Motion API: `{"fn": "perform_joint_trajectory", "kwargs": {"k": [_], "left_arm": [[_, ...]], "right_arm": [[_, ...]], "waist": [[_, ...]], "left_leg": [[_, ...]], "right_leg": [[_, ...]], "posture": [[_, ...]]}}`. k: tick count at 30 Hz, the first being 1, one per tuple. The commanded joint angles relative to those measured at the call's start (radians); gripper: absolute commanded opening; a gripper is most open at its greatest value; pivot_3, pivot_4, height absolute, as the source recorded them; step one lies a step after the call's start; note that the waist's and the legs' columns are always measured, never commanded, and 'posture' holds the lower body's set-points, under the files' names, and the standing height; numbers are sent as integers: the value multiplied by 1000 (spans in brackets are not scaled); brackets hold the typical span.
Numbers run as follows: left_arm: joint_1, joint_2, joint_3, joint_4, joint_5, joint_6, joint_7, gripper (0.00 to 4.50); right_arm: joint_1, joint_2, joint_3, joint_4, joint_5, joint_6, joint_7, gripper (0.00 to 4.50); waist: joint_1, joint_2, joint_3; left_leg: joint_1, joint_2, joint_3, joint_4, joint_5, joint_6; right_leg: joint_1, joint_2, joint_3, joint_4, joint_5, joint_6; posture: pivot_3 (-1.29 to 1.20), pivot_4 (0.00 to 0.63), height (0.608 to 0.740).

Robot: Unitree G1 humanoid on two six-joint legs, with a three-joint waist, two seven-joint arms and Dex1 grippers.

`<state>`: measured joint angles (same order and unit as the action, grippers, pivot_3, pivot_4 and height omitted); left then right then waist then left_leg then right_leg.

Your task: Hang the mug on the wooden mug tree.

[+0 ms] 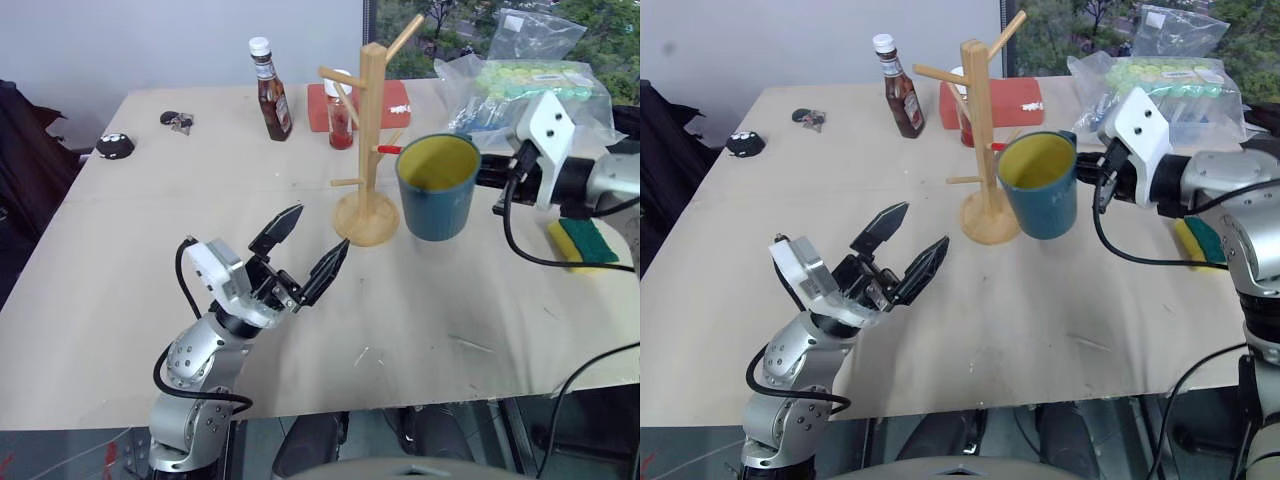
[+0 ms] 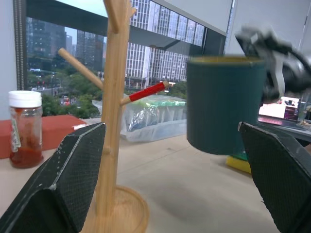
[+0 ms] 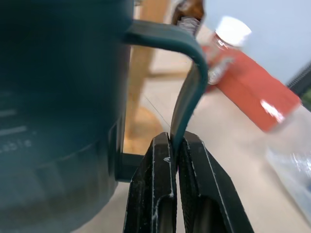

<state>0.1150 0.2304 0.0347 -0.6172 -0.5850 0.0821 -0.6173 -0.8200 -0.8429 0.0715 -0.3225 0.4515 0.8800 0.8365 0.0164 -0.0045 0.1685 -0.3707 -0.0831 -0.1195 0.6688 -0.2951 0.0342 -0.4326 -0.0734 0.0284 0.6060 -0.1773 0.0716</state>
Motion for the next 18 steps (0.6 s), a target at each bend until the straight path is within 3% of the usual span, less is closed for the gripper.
{"fn": "perform_joint_trajectory", "kwargs": {"k": [1, 9, 18], "left_arm": [[1, -26, -11, -8, -35, -45, -12, 4500], [7, -53, -10, 9, -20, -96, 3, 4500], [13, -58, -35, 14, 5, -112, 16, 4500]], "right_arm": [[-125, 20, 36, -28, 3, 128, -39, 33], [-219, 34, 85, -29, 9, 246, -34, 33], [-227, 23, 143, 3, -44, 219, -20, 33]], "waist": [[0, 0, 0], [0, -1, 0], [-2, -1, -1]], "left_leg": [[-1, 0, 0, 0, 0, 0], [-12, -1, -1, 1, 0, 0], [-13, -1, 1, 1, 0, 0]], "right_leg": [[-1, 0, 0, 0, 0, 0], [-12, -1, -2, 1, 2, -2], [-14, 0, 0, 1, 2, -2]], "posture": [[0, 150, 737], [0, 150, 737], [0, 150, 737]]}}
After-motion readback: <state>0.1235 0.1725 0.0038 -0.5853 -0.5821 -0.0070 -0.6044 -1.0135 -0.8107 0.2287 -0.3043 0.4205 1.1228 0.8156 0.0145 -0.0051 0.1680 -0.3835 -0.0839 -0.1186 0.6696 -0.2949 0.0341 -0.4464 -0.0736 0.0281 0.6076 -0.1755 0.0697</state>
